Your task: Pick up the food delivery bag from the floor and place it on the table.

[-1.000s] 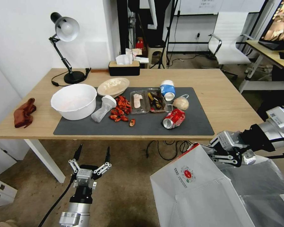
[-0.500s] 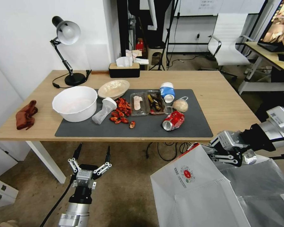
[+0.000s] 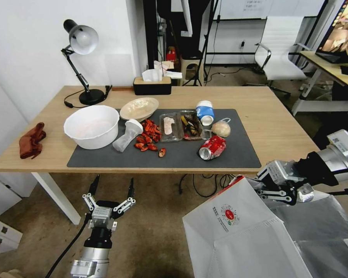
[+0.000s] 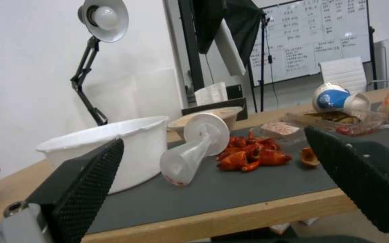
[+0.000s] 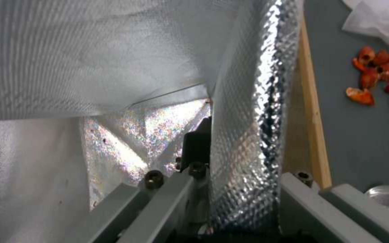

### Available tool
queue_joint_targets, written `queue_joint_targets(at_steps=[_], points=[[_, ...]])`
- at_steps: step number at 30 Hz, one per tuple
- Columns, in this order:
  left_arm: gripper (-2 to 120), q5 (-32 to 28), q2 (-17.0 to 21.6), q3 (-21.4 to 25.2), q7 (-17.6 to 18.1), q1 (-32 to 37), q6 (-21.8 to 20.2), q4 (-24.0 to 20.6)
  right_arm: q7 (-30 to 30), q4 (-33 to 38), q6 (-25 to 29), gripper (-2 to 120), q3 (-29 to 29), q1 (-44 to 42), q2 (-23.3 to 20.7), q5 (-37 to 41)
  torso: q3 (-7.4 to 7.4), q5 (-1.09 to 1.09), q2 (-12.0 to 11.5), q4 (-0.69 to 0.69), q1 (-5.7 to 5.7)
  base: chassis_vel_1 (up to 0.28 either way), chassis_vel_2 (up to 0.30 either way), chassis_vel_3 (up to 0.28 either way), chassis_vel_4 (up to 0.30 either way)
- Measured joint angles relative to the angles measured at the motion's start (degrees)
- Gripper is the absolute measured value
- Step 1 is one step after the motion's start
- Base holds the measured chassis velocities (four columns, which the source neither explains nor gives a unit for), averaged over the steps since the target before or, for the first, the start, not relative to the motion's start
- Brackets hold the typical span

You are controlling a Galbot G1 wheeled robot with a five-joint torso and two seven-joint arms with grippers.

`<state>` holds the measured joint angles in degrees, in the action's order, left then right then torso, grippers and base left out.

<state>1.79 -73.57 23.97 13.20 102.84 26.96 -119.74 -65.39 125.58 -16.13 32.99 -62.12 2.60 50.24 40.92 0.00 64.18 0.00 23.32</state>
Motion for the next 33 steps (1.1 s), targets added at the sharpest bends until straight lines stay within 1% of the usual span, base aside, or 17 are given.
queue_joint_targets(at_steps=[9,12,13,16,17,20,21,24,25,28,29,31,33], points=[[100,-0.3,0.0,0.5,0.0,-0.1,0.3,1.2,0.3,-0.2,-0.7,0,2.5,0.0,0.3,4.2,-0.08,0.00,-0.2,0.00,-0.07,0.000,0.000,0.000,0.000],[100,-0.6,0.0,0.6,0.0,-0.4,0.5,1.6,1.1,-1.3,-1.3,0,5.4,0.0,0.0,7.2,-0.11,0.00,-0.2,0.00,-0.07,0.000,0.000,0.000,0.000],[100,-0.6,0.0,0.6,0.0,-0.4,0.5,1.6,1.1,-1.3,-1.3,0,5.4,0.0,0.0,7.2,-0.11,0.00,-0.2,0.00,-0.07,0.000,0.000,0.000,0.000],[100,-0.7,0.1,0.9,0.0,-0.5,0.8,2.0,2.1,-3.9,-1.9,0,9.9,0.0,-0.5,8.5,-0.13,0.02,-0.2,0.01,-0.10,0.000,0.000,0.000,0.000],[100,-0.7,0.1,0.9,0.0,-0.5,0.8,2.0,2.1,-3.9,-1.9,0,9.9,0.0,-0.5,8.5,-0.13,0.02,-0.2,0.01,-0.10,0.000,0.000,0.000,0.000],[100,-0.7,0.1,1.0,0.0,-0.6,1.1,2.2,3.4,-6.3,-2.7,0,13.9,0.0,-0.8,8.7,-0.15,0.00,-0.3,0.00,-0.12,0.000,0.000,0.000,0.000],[100,-0.7,0.1,1.0,0.0,-0.6,1.1,2.2,3.4,-6.3,-2.7,0,13.9,0.0,-0.8,8.7,-0.15,0.00,-0.3,0.00,-0.12,0.000,0.000,0.000,0.000],[100,-0.6,0.1,1.0,0.0,-0.6,1.3,2.3,5.1,-8.6,-4.3,0,17.4,-0.1,-0.6,9.0,-0.16,0.00,-0.3,0.00,-0.12,0.000,0.000,0.000,0.000],[100,-0.6,0.1,1.0,0.0,-0.6,1.3,2.3,5.1,-8.6,-4.3,0,17.4,-0.1,-0.6,9.0,-0.16,0.00,-0.3,0.00,-0.12,0.000,0.000,0.000,0.000],[100,-0.4,0.0,1.1,0.0,-0.6,1.7,2.5,7.6,-10.7,-6.8,0,20.4,-0.2,-0.3,10.0,-0.17,0.01,-0.3,0.00,-0.13,0.000,0.000,0.000,0.000],[100,-0.4,0.0,1.1,0.0,-0.6,1.7,2.5,7.6,-10.7,-6.8,0,20.4,-0.2,-0.3,10.0,-0.17,0.01,-0.3,0.00,-0.13,0.000,0.000,0.000,0.000],[100,-0.2,-0.1,1.1,0.0,-0.4,2.4,2.8,10.1,-13.1,-9.5,0,22.8,-0.3,-0.1,9.9,-0.18,0.01,-0.3,0.00,-0.14,0.000,0.000,0.000,0.000],[100,0.3,-0.3,1.1,0.0,-0.3,2.8,2.9,11.7,-14.7,-11.3,0,23.9,-0.3,0.2,9.2,-0.19,0.00,-0.3,0.00,-0.14,0.000,0.000,0.000,0.000]])
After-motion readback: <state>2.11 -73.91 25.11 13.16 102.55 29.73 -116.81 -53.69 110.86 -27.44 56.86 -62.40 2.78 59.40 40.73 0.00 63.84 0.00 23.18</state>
